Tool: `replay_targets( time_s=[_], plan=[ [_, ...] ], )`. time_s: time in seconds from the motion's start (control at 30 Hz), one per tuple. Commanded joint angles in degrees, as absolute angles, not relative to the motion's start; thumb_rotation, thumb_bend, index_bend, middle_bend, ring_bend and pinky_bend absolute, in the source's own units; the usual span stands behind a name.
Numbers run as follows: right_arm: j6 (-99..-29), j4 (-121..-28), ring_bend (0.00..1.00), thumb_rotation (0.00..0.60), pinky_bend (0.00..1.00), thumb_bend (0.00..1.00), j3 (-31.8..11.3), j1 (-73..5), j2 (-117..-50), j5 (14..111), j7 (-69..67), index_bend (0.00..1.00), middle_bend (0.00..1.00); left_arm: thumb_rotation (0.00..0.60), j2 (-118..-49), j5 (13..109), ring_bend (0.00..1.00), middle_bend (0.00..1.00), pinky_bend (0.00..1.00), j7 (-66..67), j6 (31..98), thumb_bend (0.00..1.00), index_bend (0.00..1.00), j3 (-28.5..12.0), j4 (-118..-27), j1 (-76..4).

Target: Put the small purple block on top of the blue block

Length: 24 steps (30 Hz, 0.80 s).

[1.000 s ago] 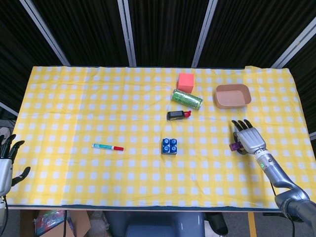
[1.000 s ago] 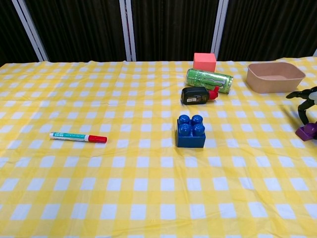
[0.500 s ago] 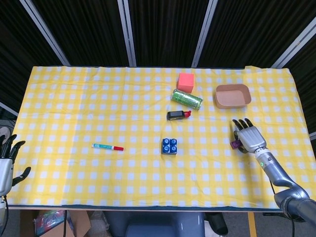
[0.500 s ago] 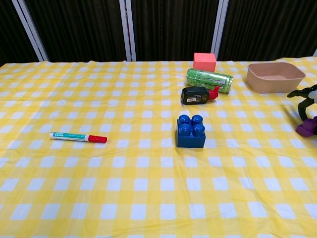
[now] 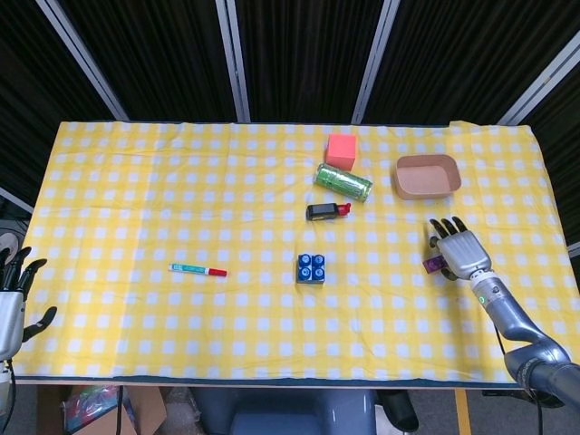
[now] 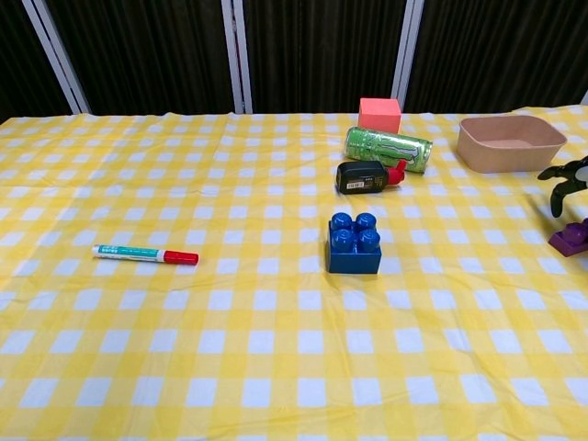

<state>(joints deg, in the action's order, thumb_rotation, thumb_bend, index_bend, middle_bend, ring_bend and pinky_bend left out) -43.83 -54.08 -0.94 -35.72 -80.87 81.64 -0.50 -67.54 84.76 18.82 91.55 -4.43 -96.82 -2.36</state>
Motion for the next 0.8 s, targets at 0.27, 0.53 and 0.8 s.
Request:
replay_targets(
  time_s=[0.27,0.53,0.8],
  plan=[
    [-44.2,-55.0,0.0,0.6,0.0,0.36,-1.3,-35.6,-80.2,80.9,0.5,0.39,0.03,0.6,-67.5,84.9,0.0,0.09,0.05,18.8,91.8,0.24,0.21,-4.4,-96.9,-2.3],
    [-44.4,-54.2,0.0,0.6,0.0,0.36,-0.8,-35.3,-80.7,81.4,-0.5,0.39,0.03,0.6,-67.7,84.8,0.0,0.09,0.05,19.2,91.7,0.24,0.21,-4.4,-97.0,-2.3],
    [-44.9,-53.2,0.0,0.6,0.0,0.36,-0.5,-35.2,-81.3,82.0,-1.9,0.44,0.03,0.6,-67.7,84.7,0.0,0.09,0.05,19.3,91.8,0.24,0.21,-4.5,-97.0,-2.2]
  ],
)
